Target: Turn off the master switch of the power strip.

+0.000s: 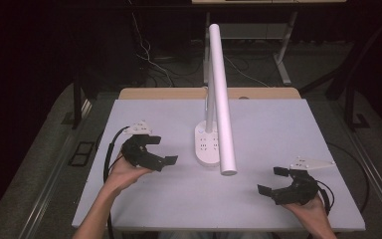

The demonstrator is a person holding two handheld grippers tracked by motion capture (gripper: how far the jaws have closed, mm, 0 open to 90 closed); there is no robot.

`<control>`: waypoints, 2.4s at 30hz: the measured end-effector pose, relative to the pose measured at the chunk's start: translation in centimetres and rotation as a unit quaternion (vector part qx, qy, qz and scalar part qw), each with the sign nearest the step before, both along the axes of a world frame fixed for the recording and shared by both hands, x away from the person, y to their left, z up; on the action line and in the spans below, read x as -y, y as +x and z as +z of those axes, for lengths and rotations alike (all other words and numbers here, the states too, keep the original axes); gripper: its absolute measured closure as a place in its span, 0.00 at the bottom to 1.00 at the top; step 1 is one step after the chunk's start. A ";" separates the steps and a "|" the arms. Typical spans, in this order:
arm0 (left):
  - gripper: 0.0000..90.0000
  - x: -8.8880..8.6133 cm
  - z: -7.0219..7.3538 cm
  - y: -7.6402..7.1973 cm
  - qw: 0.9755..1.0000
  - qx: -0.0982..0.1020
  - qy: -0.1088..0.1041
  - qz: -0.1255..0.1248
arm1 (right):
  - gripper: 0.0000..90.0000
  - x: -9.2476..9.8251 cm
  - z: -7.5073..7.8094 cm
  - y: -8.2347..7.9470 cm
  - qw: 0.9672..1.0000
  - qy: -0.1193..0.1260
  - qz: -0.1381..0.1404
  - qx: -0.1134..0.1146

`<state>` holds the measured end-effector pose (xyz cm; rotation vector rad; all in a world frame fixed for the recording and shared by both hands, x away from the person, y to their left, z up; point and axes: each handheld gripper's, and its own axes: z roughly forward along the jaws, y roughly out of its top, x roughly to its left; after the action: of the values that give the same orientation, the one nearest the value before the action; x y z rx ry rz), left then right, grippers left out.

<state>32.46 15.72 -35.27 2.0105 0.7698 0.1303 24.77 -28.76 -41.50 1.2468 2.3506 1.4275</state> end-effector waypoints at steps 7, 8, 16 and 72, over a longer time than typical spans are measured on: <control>0.00 0.6 0.7 1.4 1.000 0.001 0.017 0.000 | 0.00 0.1 0.0 0.0 1.000 -0.001 0.002 0.003; 0.00 0.6 0.7 1.4 1.000 0.001 0.017 0.000 | 0.00 0.1 0.0 0.0 1.000 -0.001 0.002 0.003; 0.00 1.1 1.1 2.7 1.000 -0.002 0.023 0.000 | 0.00 0.1 0.1 -0.1 1.000 0.000 -0.001 -0.002; 0.03 3.0 0.3 10.3 0.998 -0.028 0.050 0.035 | 0.00 0.3 0.0 0.0 1.000 -0.006 -0.003 0.006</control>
<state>42.78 12.70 -34.96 2.0886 0.8854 0.1574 24.75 -29.03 -41.46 1.2363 2.3421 1.4128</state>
